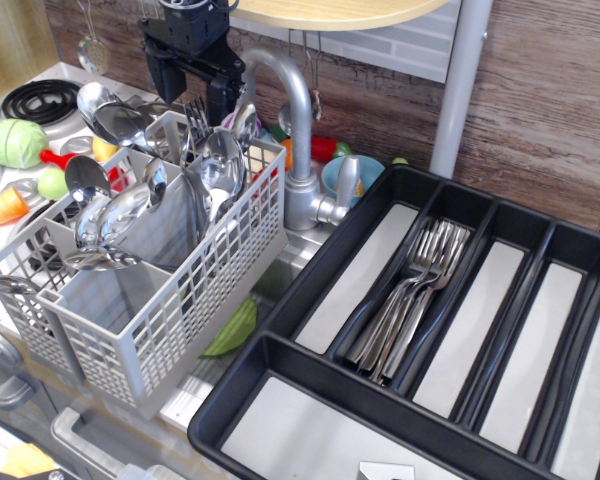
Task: Put fork from basket to tray
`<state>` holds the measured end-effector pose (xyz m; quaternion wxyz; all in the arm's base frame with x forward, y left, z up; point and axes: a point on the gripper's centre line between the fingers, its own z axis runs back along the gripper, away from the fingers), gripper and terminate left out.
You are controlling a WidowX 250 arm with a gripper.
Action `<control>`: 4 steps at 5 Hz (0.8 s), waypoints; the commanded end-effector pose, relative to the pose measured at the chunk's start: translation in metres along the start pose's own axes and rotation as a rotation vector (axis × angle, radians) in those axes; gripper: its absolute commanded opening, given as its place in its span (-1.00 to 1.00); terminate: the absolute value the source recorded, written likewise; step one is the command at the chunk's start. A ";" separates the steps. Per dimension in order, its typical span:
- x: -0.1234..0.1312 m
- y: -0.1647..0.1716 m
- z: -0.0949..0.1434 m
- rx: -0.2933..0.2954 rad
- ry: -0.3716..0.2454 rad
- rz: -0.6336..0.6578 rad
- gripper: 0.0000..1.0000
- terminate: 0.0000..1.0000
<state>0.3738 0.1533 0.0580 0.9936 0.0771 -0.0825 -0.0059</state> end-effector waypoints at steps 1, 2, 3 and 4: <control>0.000 0.000 0.000 0.000 0.000 0.000 1.00 -1.00; 0.000 -0.003 -0.006 -0.002 0.000 0.000 -1.00 -1.00; -0.001 -0.004 -0.004 0.003 0.003 0.002 -1.00 -1.00; -0.002 -0.006 0.005 0.023 -0.002 0.006 -1.00 -1.00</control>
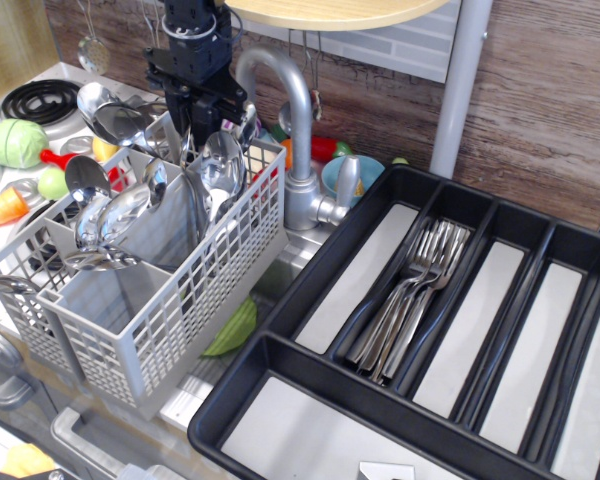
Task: Put fork from basket to tray
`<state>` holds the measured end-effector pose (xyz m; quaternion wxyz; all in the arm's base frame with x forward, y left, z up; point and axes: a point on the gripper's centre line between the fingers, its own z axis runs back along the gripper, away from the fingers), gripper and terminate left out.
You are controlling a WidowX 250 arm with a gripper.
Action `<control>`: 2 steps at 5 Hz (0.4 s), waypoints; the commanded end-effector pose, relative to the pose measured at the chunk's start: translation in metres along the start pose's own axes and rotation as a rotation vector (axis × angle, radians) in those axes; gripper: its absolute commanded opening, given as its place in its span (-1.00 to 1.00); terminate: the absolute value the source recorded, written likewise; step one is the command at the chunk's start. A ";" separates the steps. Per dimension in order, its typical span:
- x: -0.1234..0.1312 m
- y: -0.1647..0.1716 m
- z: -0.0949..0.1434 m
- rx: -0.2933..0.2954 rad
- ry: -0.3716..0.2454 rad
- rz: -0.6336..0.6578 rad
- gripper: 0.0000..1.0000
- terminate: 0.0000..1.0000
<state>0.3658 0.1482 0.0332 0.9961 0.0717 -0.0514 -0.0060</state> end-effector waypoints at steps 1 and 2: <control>0.008 0.001 0.040 0.052 -0.064 0.015 -1.00 -1.00; 0.009 -0.001 0.067 0.106 -0.055 0.008 -1.00 -1.00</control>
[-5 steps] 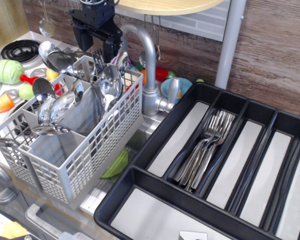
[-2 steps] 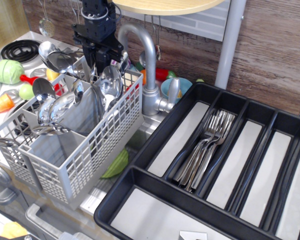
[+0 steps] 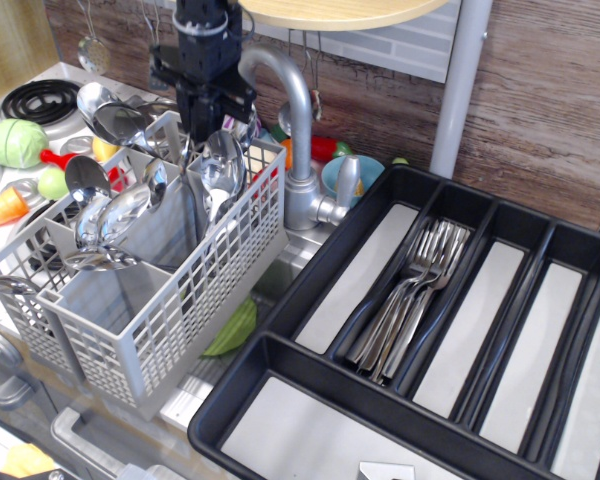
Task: Put fork from basket to tray
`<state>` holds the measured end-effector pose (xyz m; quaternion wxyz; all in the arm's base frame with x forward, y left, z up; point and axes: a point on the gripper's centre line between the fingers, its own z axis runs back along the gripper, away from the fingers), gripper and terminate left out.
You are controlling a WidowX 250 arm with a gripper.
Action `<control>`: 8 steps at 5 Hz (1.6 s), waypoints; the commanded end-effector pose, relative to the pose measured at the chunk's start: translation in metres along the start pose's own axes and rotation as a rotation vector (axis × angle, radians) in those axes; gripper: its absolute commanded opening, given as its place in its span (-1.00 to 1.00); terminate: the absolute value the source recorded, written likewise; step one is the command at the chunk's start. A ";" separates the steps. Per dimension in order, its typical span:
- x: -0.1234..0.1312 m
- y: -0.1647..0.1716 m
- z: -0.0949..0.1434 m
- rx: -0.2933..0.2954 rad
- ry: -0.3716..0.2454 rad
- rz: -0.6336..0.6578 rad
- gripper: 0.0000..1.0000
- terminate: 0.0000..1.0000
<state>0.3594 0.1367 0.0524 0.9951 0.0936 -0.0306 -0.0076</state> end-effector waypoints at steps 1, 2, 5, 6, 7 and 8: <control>0.009 0.008 0.082 0.088 -0.065 0.049 -1.00 -1.00; 0.005 -0.003 0.132 0.085 0.033 0.129 -1.00 -1.00; -0.010 -0.083 0.201 -0.110 0.222 0.599 -1.00 -1.00; -0.013 -0.121 0.185 -0.150 0.196 0.752 -1.00 -1.00; -0.013 -0.139 0.159 -0.146 0.149 0.847 -1.00 -1.00; -0.012 -0.155 0.130 -0.213 0.160 0.925 -1.00 -1.00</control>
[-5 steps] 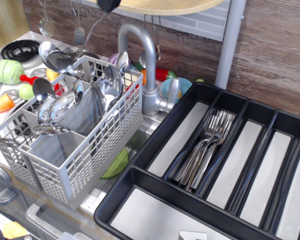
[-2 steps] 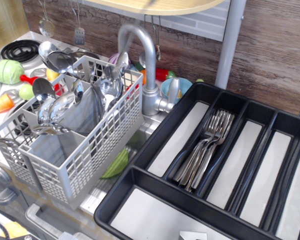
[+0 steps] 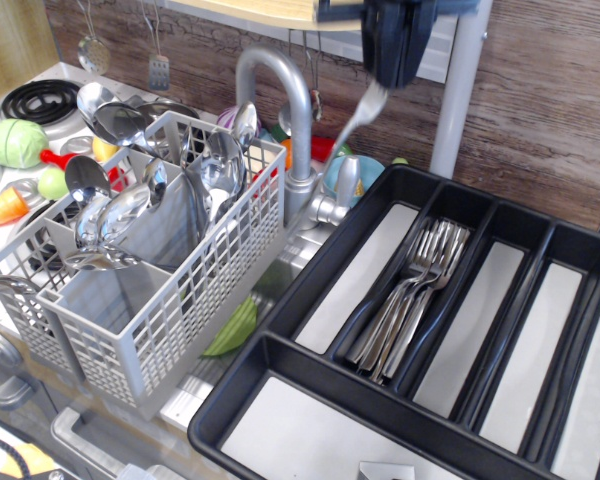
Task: Put fork from basket to tray
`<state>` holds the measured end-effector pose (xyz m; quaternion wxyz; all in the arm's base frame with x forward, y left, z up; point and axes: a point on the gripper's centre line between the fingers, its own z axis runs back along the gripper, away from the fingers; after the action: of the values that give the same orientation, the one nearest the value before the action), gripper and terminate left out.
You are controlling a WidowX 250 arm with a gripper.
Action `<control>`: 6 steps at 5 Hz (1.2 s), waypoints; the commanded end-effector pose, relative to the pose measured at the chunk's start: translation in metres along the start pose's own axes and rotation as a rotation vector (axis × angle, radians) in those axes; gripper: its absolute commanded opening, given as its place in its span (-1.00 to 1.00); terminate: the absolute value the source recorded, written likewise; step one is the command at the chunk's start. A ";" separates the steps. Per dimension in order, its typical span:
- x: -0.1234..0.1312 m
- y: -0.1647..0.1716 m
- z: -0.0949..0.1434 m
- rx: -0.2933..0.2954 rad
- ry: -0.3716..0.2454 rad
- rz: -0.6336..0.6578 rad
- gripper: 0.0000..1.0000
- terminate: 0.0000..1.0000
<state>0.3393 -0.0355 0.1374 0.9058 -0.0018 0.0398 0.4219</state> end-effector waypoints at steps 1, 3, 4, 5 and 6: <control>-0.001 -0.012 0.003 -0.126 0.059 0.163 -1.00 -1.00; 0.000 -0.020 -0.031 -0.221 0.206 0.311 -1.00 -1.00; 0.002 -0.023 -0.048 -0.174 0.178 0.335 -1.00 -1.00; 0.002 -0.026 -0.063 -0.108 0.118 0.368 -1.00 -1.00; 0.002 -0.025 -0.077 -0.100 0.084 0.358 -1.00 -1.00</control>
<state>0.3483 -0.0529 0.0381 0.8102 -0.0560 0.0723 0.5789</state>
